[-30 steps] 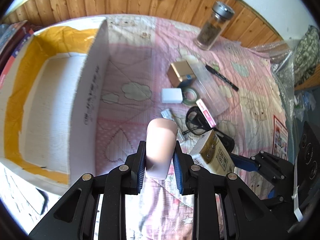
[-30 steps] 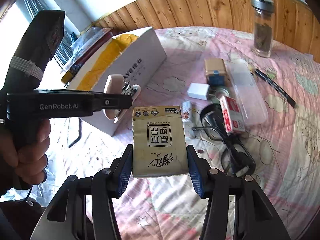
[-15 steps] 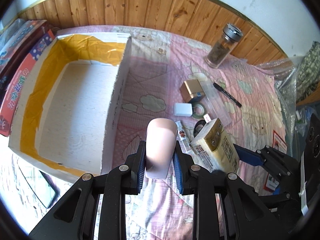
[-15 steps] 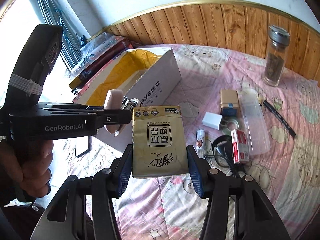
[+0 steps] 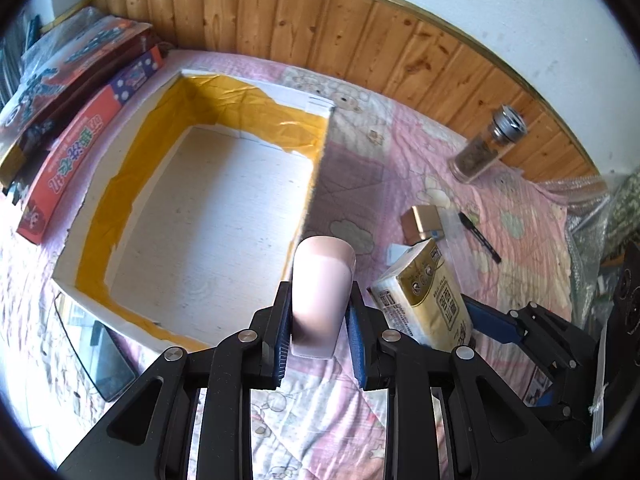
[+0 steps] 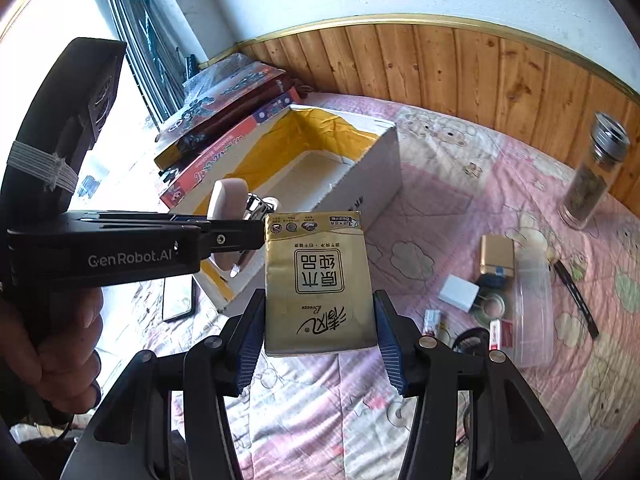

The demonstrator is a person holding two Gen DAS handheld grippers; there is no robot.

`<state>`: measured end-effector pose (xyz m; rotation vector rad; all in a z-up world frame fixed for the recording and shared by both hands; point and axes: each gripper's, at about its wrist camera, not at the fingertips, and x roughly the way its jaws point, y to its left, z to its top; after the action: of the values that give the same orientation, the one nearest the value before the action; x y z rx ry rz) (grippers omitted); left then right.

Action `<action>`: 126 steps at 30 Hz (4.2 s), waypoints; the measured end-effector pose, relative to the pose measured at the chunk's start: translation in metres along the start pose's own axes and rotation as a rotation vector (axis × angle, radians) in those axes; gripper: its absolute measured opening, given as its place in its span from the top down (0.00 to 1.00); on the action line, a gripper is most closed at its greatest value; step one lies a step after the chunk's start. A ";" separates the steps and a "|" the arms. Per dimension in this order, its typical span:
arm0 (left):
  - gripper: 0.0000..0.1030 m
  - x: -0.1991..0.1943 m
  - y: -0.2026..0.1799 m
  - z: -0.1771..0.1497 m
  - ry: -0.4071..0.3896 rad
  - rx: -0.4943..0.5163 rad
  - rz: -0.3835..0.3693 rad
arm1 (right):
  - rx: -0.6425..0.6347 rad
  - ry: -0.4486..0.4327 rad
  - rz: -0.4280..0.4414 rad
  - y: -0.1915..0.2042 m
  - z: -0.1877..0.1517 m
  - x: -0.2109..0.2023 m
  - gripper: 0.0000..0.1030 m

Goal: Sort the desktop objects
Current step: 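Carry the pink bottle and tissue pack over the white box with both tools, then open both grippers to drop the bottle and tissue pack into the box, then withdraw both tools from the box back toward the remaining items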

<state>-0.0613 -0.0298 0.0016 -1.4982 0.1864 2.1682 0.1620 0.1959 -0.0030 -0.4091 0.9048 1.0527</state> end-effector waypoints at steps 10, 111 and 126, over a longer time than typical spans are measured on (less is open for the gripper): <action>0.75 0.006 0.056 0.023 -0.001 -0.075 -0.006 | 0.001 -0.009 0.016 0.030 0.044 0.038 0.49; 0.57 -0.058 0.041 -0.120 -0.138 0.183 -0.042 | 0.669 -0.244 -0.580 0.170 -0.130 -0.021 0.39; 0.53 -0.093 0.002 -0.203 -0.079 0.241 -0.248 | 0.699 -0.349 -0.733 0.241 -0.177 -0.095 0.30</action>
<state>0.1332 -0.1383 0.0070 -1.2305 0.2142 1.9278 -0.1459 0.1345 -0.0024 0.0496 0.6649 0.0931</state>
